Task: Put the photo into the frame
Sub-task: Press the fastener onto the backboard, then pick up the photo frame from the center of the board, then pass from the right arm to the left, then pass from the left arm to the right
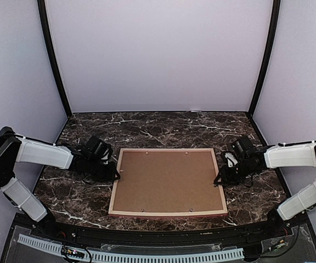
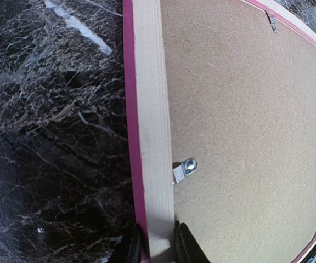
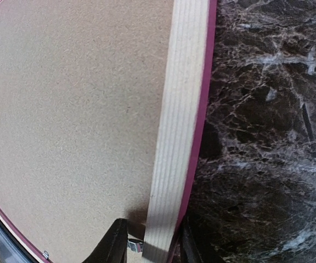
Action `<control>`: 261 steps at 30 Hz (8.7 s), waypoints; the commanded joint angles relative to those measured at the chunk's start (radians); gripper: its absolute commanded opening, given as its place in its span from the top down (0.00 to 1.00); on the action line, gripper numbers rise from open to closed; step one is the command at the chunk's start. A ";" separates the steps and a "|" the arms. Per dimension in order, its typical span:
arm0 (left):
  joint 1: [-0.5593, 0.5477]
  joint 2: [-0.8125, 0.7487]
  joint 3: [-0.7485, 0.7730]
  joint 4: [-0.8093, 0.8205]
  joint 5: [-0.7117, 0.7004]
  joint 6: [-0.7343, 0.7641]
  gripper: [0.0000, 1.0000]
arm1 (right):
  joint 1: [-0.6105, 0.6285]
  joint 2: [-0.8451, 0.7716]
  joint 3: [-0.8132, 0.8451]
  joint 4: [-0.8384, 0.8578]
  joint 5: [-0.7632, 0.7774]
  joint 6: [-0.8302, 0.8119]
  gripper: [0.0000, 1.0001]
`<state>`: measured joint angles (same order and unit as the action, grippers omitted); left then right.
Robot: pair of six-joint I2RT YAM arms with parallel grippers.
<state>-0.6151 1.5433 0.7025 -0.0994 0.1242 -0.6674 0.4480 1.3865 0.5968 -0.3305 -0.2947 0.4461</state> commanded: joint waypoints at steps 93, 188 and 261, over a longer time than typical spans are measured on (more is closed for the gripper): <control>-0.020 -0.124 0.070 -0.075 -0.036 0.111 0.13 | -0.018 -0.128 -0.052 0.033 0.022 0.104 0.33; -0.753 0.229 0.449 -0.432 -0.822 0.634 0.08 | 0.060 -0.042 0.282 -0.228 -0.057 0.019 1.00; -0.364 -0.134 1.088 -0.852 -0.169 0.984 1.00 | -0.030 -0.311 0.586 -0.092 -0.124 -0.312 0.22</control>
<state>-1.0058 1.5227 1.7668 -1.0069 -0.1459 0.2859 0.4206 1.1164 1.2667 -0.6243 -0.2779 0.1833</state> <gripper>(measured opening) 0.209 0.764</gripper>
